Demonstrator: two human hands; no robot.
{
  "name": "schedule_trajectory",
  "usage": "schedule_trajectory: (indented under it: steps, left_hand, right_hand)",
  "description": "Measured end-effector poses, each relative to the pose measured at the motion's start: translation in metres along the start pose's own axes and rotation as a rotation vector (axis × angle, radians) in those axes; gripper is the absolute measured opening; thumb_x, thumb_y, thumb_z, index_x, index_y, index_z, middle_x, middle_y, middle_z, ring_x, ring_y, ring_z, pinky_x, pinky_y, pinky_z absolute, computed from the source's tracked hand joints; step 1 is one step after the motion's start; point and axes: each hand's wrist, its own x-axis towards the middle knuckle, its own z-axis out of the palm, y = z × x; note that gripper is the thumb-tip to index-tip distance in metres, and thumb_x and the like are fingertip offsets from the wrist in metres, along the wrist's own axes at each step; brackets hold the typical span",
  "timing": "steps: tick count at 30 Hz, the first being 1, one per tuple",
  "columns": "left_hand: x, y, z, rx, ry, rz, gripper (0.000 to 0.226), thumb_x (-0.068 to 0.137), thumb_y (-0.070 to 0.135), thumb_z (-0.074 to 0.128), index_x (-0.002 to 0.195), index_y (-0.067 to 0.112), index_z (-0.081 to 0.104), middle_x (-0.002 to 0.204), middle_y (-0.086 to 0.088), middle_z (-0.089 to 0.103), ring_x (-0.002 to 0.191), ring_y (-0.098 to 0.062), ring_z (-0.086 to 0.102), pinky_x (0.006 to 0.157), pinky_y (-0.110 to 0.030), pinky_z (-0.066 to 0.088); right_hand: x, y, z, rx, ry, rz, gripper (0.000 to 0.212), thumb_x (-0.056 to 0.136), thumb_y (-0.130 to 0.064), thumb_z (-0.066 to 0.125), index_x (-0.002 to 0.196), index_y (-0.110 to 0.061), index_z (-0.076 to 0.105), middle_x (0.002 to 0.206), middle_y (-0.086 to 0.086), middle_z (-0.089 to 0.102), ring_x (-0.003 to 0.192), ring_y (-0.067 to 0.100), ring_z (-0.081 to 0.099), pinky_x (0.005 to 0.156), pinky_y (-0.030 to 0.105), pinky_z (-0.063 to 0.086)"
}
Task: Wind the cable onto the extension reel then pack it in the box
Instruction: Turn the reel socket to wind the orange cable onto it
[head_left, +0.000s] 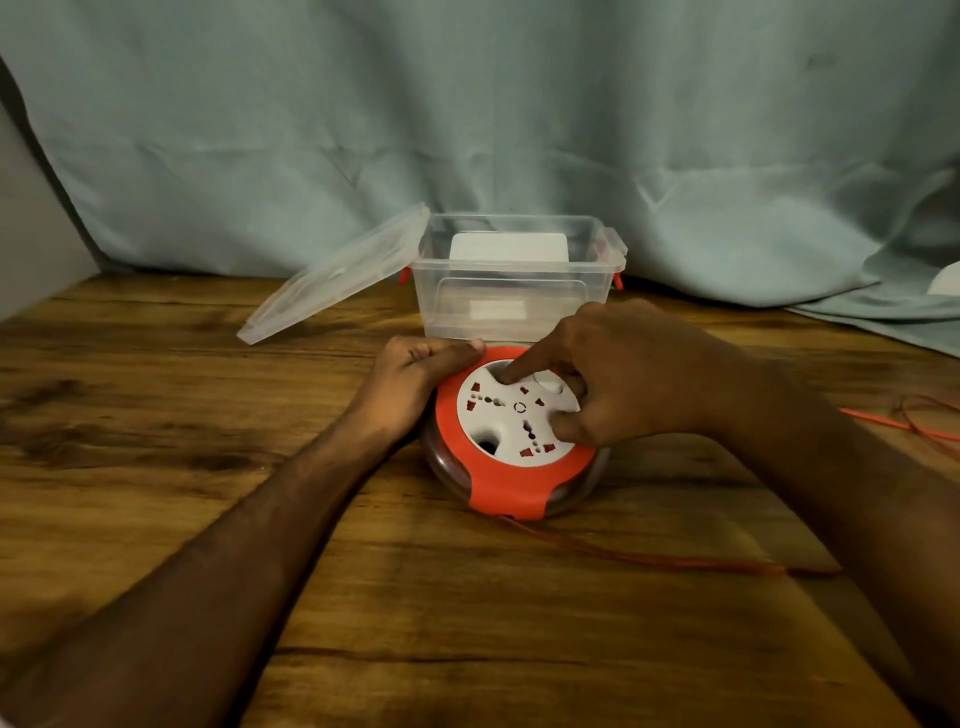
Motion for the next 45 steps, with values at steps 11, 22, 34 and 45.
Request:
schedule_trajectory:
  steps: [11,22,34,45]
  left_hand:
    - [0.002,-0.003,-0.002,-0.028,0.042,0.017,0.029,0.099,0.02,0.062,0.096,-0.005,0.076,0.089,-0.025,0.077,0.075,-0.034,0.074,0.066,-0.034,0.061]
    - [0.005,-0.007,-0.003,-0.068,0.044,0.003,0.025,0.098,0.019,0.063,0.096,-0.003,0.077,0.092,-0.025,0.077,0.078,-0.034,0.074,0.072,-0.038,0.06]
    - [0.003,-0.004,-0.002,-0.085,0.02,0.057,0.022,0.098,0.016,0.062,0.088,0.007,0.079,0.086,-0.021,0.078,0.069,-0.025,0.074,0.063,-0.03,0.058]
    - [0.003,-0.005,-0.002,-0.033,0.042,0.031,0.026,0.099,0.02,0.062,0.094,0.0,0.078,0.09,-0.023,0.078,0.078,-0.037,0.074,0.072,-0.04,0.061]
  right_hand:
    - [0.006,-0.005,0.019,-0.017,0.117,0.1,0.062,0.059,-0.094,0.048,0.063,-0.032,0.047,0.071,-0.012,0.056,0.068,0.009,0.053,0.056,0.027,0.03]
    - [0.007,-0.012,0.015,0.071,0.066,0.102,0.051,0.083,-0.077,0.048,0.063,-0.031,0.055,0.066,-0.013,0.051,0.063,0.005,0.05,0.055,0.026,0.033]
    - [-0.001,0.012,0.0,0.185,-0.04,0.007,0.062,0.076,-0.049,0.074,0.133,-0.055,0.053,0.078,-0.061,0.037,0.078,-0.026,0.042,0.058,0.021,0.029]
    - [0.004,0.005,0.009,0.014,0.038,0.087,0.06,0.06,-0.092,0.055,0.083,-0.037,0.065,0.074,-0.024,0.046,0.07,0.001,0.045,0.059,0.025,0.031]
